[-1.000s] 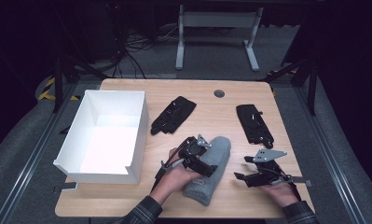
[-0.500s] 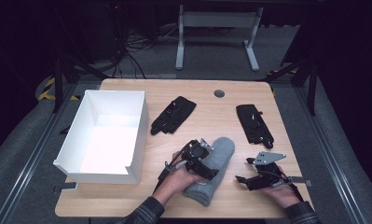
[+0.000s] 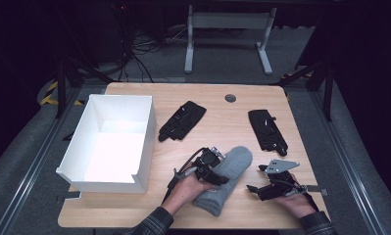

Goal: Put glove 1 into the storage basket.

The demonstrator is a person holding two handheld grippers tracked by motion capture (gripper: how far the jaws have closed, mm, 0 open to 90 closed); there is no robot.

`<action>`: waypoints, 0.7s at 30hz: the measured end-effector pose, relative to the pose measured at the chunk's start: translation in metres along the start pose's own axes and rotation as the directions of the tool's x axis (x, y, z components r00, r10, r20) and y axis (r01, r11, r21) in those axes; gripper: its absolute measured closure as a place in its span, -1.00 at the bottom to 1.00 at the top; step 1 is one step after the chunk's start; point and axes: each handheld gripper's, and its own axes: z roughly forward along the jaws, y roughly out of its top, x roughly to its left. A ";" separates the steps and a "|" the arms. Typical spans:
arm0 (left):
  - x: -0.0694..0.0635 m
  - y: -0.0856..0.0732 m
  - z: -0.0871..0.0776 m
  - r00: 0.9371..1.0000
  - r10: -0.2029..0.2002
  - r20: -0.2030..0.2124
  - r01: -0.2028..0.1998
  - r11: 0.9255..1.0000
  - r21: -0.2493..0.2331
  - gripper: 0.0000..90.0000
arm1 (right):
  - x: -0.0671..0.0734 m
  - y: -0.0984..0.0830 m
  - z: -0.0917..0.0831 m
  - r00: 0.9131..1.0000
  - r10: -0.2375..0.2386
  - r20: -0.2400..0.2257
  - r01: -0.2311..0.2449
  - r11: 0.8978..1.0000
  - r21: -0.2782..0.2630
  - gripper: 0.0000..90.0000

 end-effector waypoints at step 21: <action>0.001 0.002 -0.044 1.000 -0.017 -0.004 0.017 0.997 -0.078 0.39 | 0.000 0.000 0.000 1.000 -0.003 -0.002 0.003 1.000 0.001 -0.79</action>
